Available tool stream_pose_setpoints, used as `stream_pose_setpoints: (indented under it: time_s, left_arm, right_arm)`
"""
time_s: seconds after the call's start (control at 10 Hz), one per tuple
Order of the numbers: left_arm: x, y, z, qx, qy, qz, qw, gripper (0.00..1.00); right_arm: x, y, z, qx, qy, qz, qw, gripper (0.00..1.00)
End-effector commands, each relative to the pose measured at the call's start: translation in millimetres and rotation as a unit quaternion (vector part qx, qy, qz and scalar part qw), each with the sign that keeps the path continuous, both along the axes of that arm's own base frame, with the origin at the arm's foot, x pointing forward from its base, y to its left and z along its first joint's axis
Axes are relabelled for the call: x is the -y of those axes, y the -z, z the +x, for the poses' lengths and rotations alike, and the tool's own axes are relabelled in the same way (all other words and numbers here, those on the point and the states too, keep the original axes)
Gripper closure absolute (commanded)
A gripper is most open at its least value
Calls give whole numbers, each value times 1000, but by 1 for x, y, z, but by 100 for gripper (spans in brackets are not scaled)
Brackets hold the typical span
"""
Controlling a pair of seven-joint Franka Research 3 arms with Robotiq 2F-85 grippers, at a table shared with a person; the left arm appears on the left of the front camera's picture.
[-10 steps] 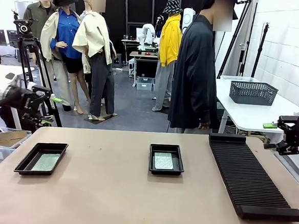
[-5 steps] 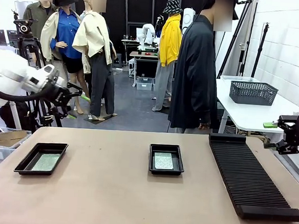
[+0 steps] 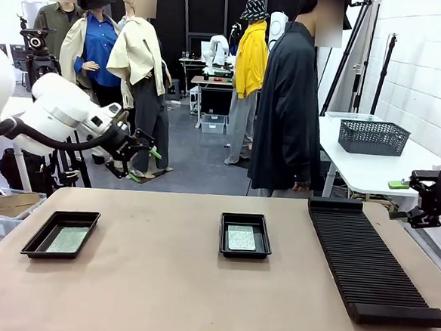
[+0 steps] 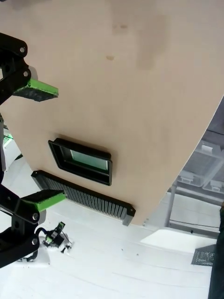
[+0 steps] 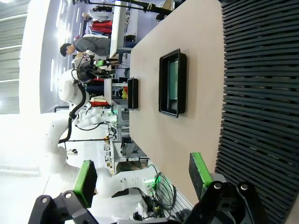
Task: Inspect and transfer BCBs to ESD trays.
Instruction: Pick up the ESD tray and place it on the left side of the table.
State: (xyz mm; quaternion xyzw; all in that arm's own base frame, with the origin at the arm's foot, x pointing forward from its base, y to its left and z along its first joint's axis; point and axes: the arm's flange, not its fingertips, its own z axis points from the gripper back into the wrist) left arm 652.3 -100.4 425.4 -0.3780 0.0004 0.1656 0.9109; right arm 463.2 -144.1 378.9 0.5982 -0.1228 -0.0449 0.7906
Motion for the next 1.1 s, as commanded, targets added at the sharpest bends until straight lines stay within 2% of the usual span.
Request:
stream_pose_setpoints:
  time_s: [0.0, 0.2, 0.3, 0.4, 1.0]
  left_arm:
    - [25, 6, 4, 3, 33, 36, 999, 0]
    - [48, 16, -5, 3, 43, 39, 998, 0]
    - [51, 19, -10, -15, 61, 44, 997, 0]
    - [44, 15, -4, -1, 47, 25, 999, 0]
    - [44, 15, -4, -1, 47, 25, 999, 0]
  right_arm:
    - [-2, 0, -4, 0, 4, -3, 1000, 0]
    - [-2, 0, -4, 0, 4, -3, 1000, 0]
    - [-2, 0, -4, 0, 4, -3, 1000, 0]
    - [-2, 0, -4, 0, 4, -3, 1000, 0]
    - [-2, 0, -4, 0, 4, -3, 1000, 0]
